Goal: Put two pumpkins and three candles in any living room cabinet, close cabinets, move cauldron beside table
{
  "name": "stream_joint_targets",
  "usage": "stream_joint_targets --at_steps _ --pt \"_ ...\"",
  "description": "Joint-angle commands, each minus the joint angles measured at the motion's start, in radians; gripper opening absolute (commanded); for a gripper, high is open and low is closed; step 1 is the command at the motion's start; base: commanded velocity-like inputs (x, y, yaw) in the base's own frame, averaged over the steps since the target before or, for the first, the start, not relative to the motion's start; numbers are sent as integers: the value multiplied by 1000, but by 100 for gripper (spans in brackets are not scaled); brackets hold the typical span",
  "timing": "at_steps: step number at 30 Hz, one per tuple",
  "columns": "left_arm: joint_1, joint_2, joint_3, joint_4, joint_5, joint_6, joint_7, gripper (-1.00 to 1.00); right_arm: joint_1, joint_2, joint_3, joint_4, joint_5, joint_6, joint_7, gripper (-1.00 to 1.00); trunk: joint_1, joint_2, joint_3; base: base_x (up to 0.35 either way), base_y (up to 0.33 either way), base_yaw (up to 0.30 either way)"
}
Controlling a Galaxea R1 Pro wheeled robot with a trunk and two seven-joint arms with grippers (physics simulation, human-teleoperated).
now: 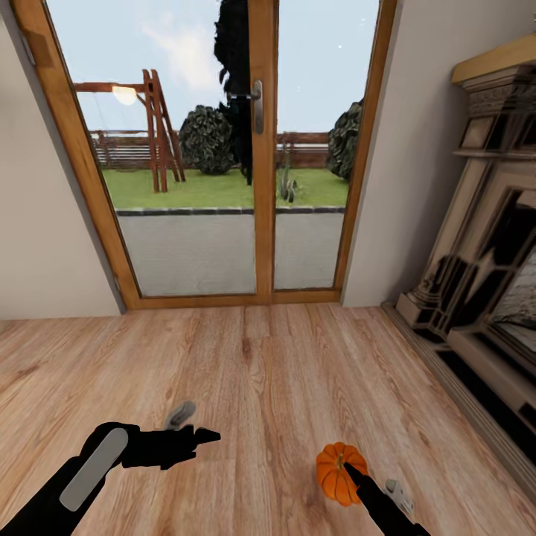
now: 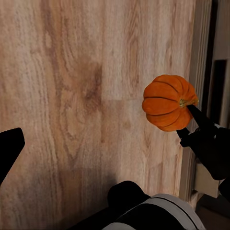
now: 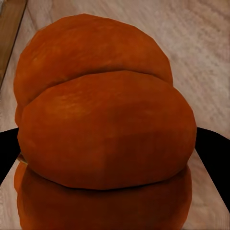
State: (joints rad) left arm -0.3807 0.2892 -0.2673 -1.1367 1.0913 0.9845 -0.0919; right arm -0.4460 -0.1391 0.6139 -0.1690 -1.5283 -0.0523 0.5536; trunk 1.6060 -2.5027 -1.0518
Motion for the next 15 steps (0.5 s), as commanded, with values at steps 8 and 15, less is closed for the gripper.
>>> stream_joint_targets --at_steps 8,15 --pt "0 1 -1 0 -10 1 -11 100 0 0 9 1 -6 -4 -6 -100 -3 1 17 0 0 29" --pt "0 1 -1 0 -10 1 -11 100 0 0 9 8 -6 -3 -7 -100 -3 1 7 0 0 79"
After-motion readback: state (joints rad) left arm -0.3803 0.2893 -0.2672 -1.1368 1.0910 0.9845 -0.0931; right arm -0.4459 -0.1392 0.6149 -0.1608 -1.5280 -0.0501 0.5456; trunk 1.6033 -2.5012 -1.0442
